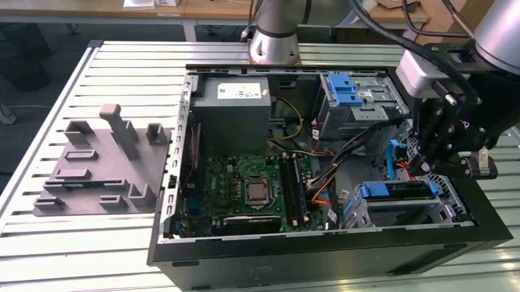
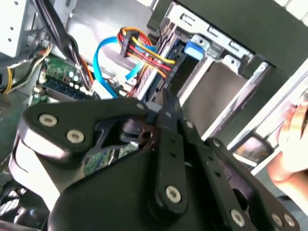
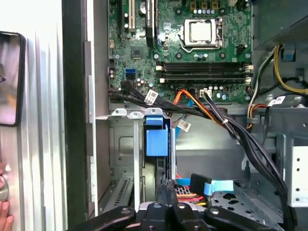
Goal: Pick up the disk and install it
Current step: 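Insert the second disk wire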
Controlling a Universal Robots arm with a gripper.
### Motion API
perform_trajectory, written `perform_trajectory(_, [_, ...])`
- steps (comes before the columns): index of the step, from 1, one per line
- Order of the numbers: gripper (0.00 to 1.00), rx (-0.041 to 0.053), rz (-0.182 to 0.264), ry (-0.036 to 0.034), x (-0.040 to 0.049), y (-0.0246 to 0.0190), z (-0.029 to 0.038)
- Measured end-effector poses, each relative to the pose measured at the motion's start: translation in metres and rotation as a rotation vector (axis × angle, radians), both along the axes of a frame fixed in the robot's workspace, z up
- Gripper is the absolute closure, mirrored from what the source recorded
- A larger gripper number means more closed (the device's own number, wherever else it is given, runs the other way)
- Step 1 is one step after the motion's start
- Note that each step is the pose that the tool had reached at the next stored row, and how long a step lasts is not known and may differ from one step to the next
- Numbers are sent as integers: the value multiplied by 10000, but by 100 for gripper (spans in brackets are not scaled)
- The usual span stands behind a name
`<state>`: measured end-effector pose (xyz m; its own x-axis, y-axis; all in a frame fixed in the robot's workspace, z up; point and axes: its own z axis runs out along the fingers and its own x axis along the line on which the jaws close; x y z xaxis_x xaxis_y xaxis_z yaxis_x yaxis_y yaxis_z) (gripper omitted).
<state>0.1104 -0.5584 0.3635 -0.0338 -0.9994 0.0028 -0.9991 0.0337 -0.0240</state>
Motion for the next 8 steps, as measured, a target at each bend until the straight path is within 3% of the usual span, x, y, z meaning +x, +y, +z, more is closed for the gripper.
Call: perform_trajectory(8, [89, 1, 0, -17, -115, 0, 11])
